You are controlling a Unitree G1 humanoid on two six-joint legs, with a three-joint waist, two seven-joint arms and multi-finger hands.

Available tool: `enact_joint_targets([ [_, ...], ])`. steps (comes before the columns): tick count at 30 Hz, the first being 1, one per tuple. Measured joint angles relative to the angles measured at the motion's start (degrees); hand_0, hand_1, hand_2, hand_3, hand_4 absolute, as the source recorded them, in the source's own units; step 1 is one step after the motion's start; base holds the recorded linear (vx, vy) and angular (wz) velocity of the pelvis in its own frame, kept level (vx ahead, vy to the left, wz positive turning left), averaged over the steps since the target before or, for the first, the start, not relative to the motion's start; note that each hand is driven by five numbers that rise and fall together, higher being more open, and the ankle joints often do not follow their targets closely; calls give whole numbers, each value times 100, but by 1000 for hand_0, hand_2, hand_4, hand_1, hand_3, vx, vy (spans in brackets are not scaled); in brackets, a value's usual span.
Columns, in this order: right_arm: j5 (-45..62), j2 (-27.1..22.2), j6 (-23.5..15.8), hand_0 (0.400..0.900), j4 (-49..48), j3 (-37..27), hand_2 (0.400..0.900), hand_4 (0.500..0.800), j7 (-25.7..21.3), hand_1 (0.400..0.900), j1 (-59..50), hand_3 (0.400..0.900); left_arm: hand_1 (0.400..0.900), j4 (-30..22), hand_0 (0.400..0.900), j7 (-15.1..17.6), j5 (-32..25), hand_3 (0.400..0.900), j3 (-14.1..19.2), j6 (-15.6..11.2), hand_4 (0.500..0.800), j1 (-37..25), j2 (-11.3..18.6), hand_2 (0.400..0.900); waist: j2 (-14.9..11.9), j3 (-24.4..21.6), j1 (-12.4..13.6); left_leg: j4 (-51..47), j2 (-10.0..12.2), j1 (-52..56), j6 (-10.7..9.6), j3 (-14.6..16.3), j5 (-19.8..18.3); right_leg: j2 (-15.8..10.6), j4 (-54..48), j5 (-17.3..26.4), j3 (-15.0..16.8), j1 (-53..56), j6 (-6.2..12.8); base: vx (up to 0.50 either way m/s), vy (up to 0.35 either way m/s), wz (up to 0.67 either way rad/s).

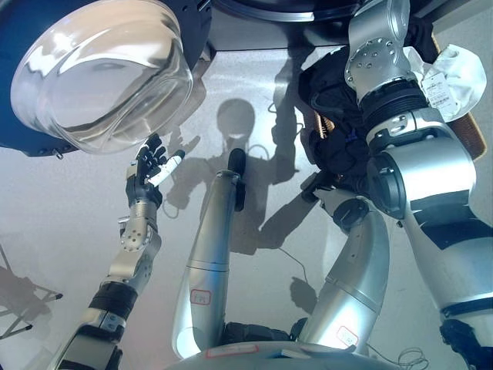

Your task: Put the clothes in the basket into the washing machine.

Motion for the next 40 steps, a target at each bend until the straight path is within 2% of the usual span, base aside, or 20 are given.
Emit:
enact_joint_targets([
  [7, -2, 51, -2, 900, -57, 17, 900, 800, 0, 900, 24, 900, 900, 32, 900, 3, -2, 900, -37, 1, 800, -8, -1, 900, 6, -3, -15, 4, 5, 26, -7, 16, 5, -1, 13, 0, 16, 1, 0, -5, 17, -6],
  [11, -92, 372, -58, 900, -1547, 139, 900, 800, -21, 900, 1079, 900, 900, 182, 900, 115, -4, 900, -24, 100, 800, -54, -64, 900, 6, -4, -152, -223, 31, 232, 23, 57, 71, 76, -257, 50, -36, 219, -32, -32, 25, -20],
  [13, -372, 571, -60, 900, -2152, 370, 900, 800, -19, 900, 1777, 900, 900, 342, 900, 219, -5, 900, 6, 166, 800, -45, -111, 900, 6, -17, -296, -526, 107, 487, 31, 86, 161, 215, -655, 170, -115, 525, 62, -46, -3, -15],
  [16, -943, 739, 18, 900, -2666, 521, 900, 800, 1, 900, 2863, 900, 900, 474, 900, 242, -4, 900, 84, 222, 800, 62, -306, 900, 1, -313, -473, -1309, 200, 766, 85, 149, 418, 436, -1587, 463, -367, 923, 375, -16, 9, -14],
  [17, -1079, 712, 48, 900, -2726, 510, 900, 800, 0, 900, 3170, 900, 900, 544, 900, 246, -3, 900, 84, 223, 800, 35, -375, 900, 0, -314, -502, -1588, 206, 973, 109, 191, 552, 493, -1897, 595, -435, 1153, 401, 24, 4, -10],
  [19, -1224, 689, 114, 900, -2745, 477, 900, 800, -15, 900, 3898, 900, 900, 704, 900, 225, 2, 900, 102, 214, 800, 65, -507, 900, -13, -504, -585, -1933, 204, 1266, 92, 201, 579, 618, -2376, 814, -477, 1495, 555, 26, 7, -7],
  [21, -1455, 643, 144, 900, -2773, 477, 900, 800, 2, 900, 4563, 900, 900, 1065, 900, 191, 9, 900, 128, 215, 800, 25, -662, 900, -53, -706, -658, -2218, 210, 1532, 108, 282, 644, 705, -2719, 921, -494, 1757, 660, 13, 10, -3],
  [22, -1557, 699, 148, 900, -2779, 464, 900, 800, 79, 900, 4865, 900, 900, 1389, 900, 155, 10, 900, 163, 210, 800, -44, -774, 900, -54, -705, -737, -2359, 179, 1808, 145, 326, 667, 706, -2914, 1124, -488, 2032, 542, 183, 8, -12],
  [23, -1574, 715, 217, 900, -2761, 501, 900, 800, 90, 900, 5129, 900, 900, 1617, 900, 128, 8, 900, 213, 221, 800, -51, -874, 900, -58, -707, -763, -2467, 170, 2059, 139, 346, 672, 762, -3073, 1167, -508, 2292, 595, 233, 8, -11],
  [24, -1611, 687, 245, 900, -2757, 477, 900, 800, 139, 900, 5428, 900, 900, 1744, 900, 110, 12, 900, 282, 224, 800, -40, -954, 900, -86, -699, -861, -2624, 237, 2334, 135, 385, 629, 831, -3256, 1181, -524, 2583, 563, 323, 20, -20],
  [26, -1875, 877, 371, 900, -2529, 507, 900, 800, 358, 900, 6132, 900, 900, 2329, 900, -96, 27, 900, 660, 248, 800, -17, -1163, 900, -304, -605, -867, -3335, 228, 3627, 66, 446, 742, 1038, -3995, 1330, -542, 3784, 640, 177, 9, -11],
  [28, -1994, 1066, 421, 900, -2478, 560, 900, 800, 361, 900, 6763, 900, 900, 2456, 900, -121, 40, 900, 645, 190, 800, 387, -1137, 900, -499, -1070, -937, -3747, 231, 4139, -19, 413, 724, 1110, -4325, 1294, -606, 4183, 707, 217, 13, -7],
  [29, -2223, 1080, 391, 900, -2282, 500, 900, 800, 423, 900, 6861, 900, 900, 2588, 900, -224, 137, 900, 707, 174, 800, 380, -1124, 900, -541, -1133, -991, -3959, 256, 4409, -61, 414, 723, 1143, -4493, 1290, -718, 4444, 722, 233, 26, -8],
  [30, -2514, 1067, 428, 900, -1843, 436, 900, 800, 532, 900, 6830, 900, 900, 2936, 900, -339, 256, 900, 756, 227, 800, 279, -1158, 900, -543, -1136, -1008, -4242, 266, 4803, -51, 421, 871, 1209, -4803, 1418, -815, 4860, 880, 205, 13, -3],
  [31, -2650, 1060, 537, 900, -1520, 417, 900, 800, 526, 900, 6941, 900, 900, 3182, 900, -405, 312, 900, 772, 261, 800, 275, -1202, 900, -559, -1146, -976, -4507, 276, 5251, -78, 403, 931, 1291, -5036, 1451, -851, 5300, 901, 205, -8, 3],
  [32, -2824, 1065, 579, 900, -1228, 346, 900, 800, 559, 900, 7101, 900, 900, 3335, 900, -499, 414, 900, 777, 279, 800, 378, -1213, 900, -567, -1199, -936, -4769, 298, 5693, -114, 402, 945, 1371, -5301, 1463, -913, 5725, 902, 233, 1, 0],
  [34, -3109, 1072, 618, 900, -717, 206, 900, 800, 630, 900, 7453, 900, 900, 3657, 900, -675, 603, 900, 781, 371, 800, 584, -1227, 900, -551, -1582, -902, -5229, 323, 6153, -198, 413, 975, 1480, -5662, 1474, -1002, 6133, 899, 226, 14, -5],
  [38, -3645, 992, 831, 900, 254, -45, 900, 800, 662, 900, 7902, 900, 900, 4234, 900, -888, 999, 900, 950, 565, 800, 911, -1377, 900, -408, -2075, -907, -6031, 335, 7078, -210, 452, 1166, 1645, -6271, 1641, -1077, 6937, 821, 133, -3, -2],
  [40, -3805, 925, 956, 900, 556, -97, 900, 800, 676, 900, 8064, 900, 900, 4480, 900, -944, 1142, 900, 1018, 670, 800, 980, -1471, 900, -329, -2182, -878, -6256, 360, 7479, -221, 493, 1182, 1711, -6453, 1660, -1096, 7302, 850, 91, -10, -3],
])
